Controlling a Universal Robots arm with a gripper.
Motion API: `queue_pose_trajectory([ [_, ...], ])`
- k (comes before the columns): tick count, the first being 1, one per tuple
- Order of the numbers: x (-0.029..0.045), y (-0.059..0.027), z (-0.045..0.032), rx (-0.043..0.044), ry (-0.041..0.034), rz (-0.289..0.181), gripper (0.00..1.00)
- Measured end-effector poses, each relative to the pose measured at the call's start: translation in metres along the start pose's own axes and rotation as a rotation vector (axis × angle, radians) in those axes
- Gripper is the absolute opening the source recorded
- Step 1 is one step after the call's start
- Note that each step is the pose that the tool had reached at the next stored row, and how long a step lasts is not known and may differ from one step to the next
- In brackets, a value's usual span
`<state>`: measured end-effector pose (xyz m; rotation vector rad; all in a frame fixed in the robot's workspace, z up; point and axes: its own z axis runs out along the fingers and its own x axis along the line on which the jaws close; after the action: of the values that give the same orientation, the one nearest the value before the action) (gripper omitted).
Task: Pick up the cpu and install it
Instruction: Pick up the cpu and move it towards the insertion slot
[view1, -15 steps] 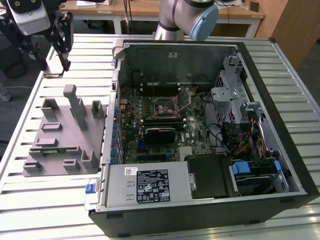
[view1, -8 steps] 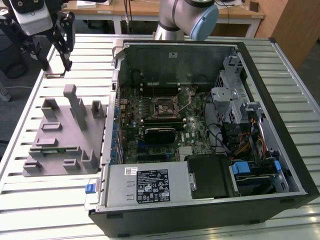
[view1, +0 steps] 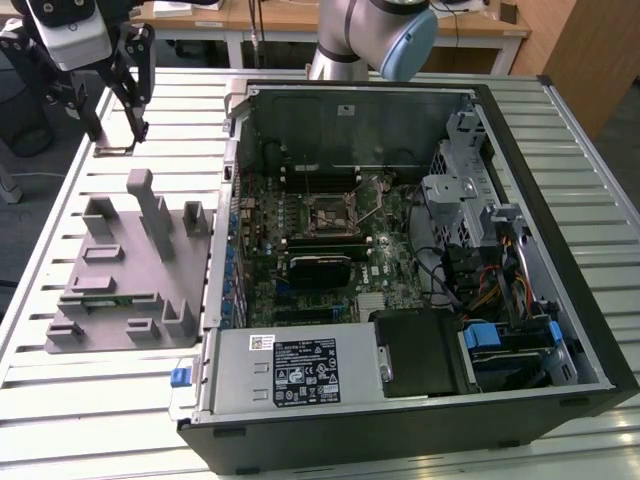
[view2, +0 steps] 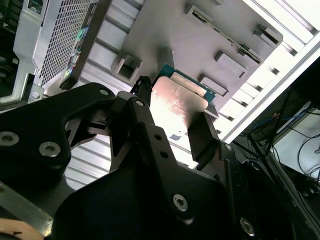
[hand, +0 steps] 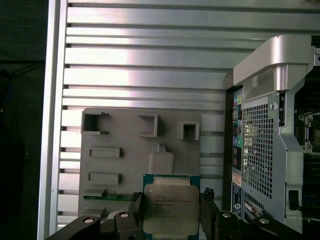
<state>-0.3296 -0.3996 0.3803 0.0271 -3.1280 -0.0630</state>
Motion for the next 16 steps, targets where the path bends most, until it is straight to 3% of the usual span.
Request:
queue_pose_trajectory([
  [16,-0.0105,-0.0002,-0.0001,0.0000,0.0000,0.000,0.54],
])
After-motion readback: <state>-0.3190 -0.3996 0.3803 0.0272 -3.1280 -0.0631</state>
